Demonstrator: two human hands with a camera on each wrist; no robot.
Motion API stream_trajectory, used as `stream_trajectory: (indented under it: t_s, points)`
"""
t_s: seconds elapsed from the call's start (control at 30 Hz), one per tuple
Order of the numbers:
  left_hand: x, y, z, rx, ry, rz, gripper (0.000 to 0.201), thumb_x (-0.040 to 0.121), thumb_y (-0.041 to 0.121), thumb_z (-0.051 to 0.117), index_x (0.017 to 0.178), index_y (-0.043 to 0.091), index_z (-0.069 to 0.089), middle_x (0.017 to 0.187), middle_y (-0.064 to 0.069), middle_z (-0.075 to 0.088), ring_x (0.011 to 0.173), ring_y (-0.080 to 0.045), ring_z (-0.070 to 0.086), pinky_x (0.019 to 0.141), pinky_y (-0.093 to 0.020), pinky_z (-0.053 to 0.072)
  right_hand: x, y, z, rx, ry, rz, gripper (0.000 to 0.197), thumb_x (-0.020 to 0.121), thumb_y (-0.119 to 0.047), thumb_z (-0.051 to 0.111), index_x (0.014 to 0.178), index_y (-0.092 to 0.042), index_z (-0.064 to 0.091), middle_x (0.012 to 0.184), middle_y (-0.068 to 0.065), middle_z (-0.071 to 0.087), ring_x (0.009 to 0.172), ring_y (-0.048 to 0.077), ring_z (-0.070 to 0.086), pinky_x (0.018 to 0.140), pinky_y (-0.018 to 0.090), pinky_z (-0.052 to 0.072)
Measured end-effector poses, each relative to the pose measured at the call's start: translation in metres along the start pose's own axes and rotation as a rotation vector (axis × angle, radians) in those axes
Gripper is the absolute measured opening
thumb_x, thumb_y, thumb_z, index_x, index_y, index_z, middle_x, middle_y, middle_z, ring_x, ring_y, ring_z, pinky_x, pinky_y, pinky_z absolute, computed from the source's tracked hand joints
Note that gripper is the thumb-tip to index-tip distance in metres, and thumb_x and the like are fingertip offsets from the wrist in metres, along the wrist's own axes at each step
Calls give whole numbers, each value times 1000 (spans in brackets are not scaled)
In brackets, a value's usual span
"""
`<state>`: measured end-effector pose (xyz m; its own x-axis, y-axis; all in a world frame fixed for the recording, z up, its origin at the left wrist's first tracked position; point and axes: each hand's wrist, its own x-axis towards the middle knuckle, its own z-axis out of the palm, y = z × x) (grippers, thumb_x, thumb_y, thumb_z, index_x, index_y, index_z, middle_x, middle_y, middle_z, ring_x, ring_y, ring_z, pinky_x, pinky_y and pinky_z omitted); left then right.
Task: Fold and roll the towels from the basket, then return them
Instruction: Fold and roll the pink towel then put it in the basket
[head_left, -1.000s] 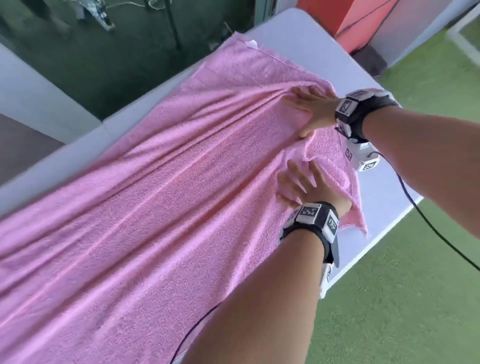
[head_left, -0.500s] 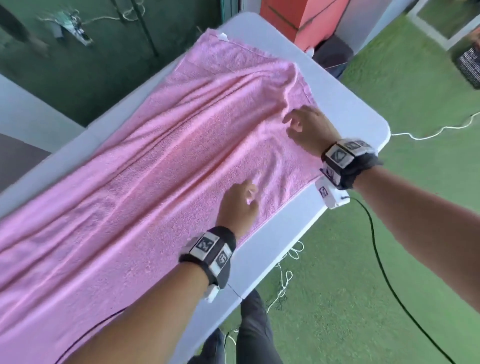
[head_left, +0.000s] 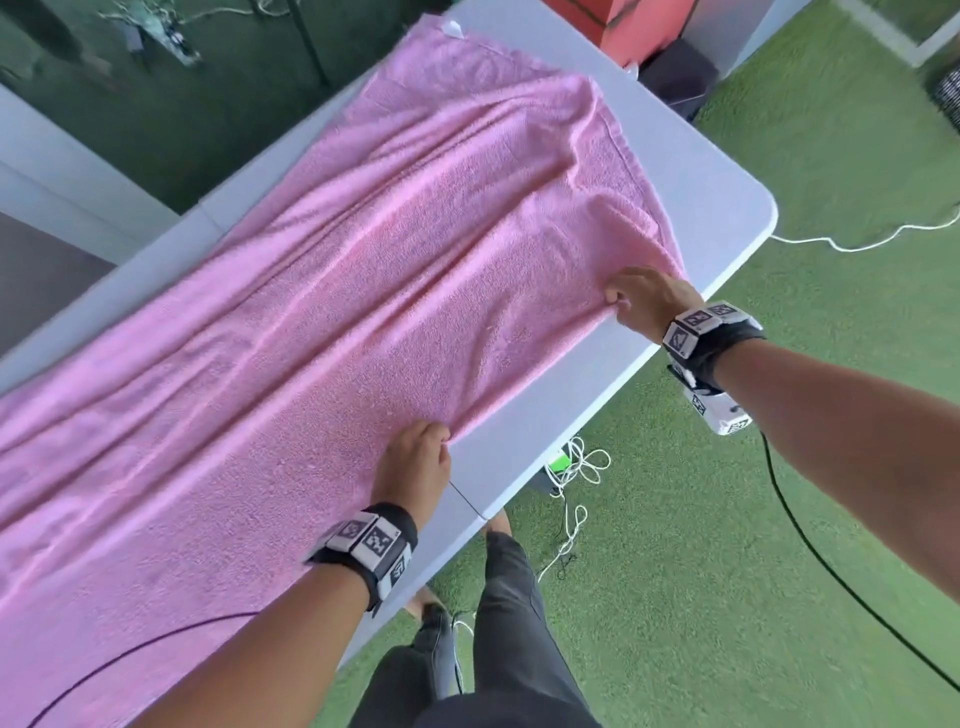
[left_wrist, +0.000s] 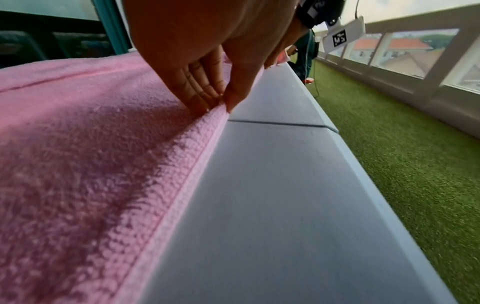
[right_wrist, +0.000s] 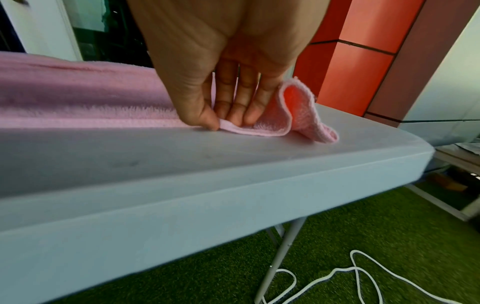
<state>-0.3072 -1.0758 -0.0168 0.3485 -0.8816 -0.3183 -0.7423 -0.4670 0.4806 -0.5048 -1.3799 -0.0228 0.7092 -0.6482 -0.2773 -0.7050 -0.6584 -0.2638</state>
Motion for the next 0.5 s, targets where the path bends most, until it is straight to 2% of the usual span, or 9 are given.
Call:
stream_trajectory:
  t_s: [0.1,0.13,0.2,0.3,0.33,0.4,0.47,0.5]
  points:
    - [0,22,3,-55,-29,34,8,85,1,63,87,5,69,86,-5,66,73,-10,51,66,-9,38,-16,18,-3,-47,-19,61,20,84,-3,62,99,-14,68,105,6,67,99,30,62,86,40,55]
    - [1,30,4,-82,-35,52,6,86,1,63,85,5,68,85,-5,66,71,-8,50,63,-7,35,-22,27,-6,-47,-20,88,21,83,-3,62,97,-17,68,102,4,66,97,28,61,84,40,56]
    - [-4,46,13,-128,-61,80,4,86,4,64,86,5,67,85,-5,65,71,-9,51,63,-6,34,-39,42,-6,-47,-50,152,20,84,-6,60,91,-23,65,94,-2,63,88,24,61,77,40,58]
    - [-20,63,23,-186,-99,91,6,88,6,63,92,4,67,91,-6,66,73,-9,53,66,-7,38,-68,56,-5,-45,-96,208,14,83,-5,59,87,-17,65,80,-1,58,79,28,63,70,42,57]
    - [-24,67,25,-204,-118,95,9,89,7,63,95,4,67,94,-6,66,75,-9,53,68,-8,41,-76,57,-6,-51,-105,241,13,82,-4,61,88,-15,65,82,1,59,81,28,62,72,44,56]
    - [-32,65,26,-264,-149,96,16,89,6,62,104,4,66,100,-7,66,82,-11,58,78,-16,50,-91,47,-4,-52,-82,289,22,80,-1,63,98,-13,66,100,7,63,93,28,60,82,47,53]
    - [-44,52,22,-311,-153,65,27,89,6,61,115,8,63,106,-4,64,90,-13,61,85,-23,53,-101,15,1,7,-34,246,35,80,0,62,111,-15,62,114,7,60,104,26,56,89,47,51]
    - [-53,42,19,-316,-138,37,28,88,5,62,116,8,62,107,-4,63,91,-14,61,84,-22,53,-105,-6,6,68,-26,190,34,82,-1,61,114,-15,61,115,6,60,104,23,56,90,44,50]
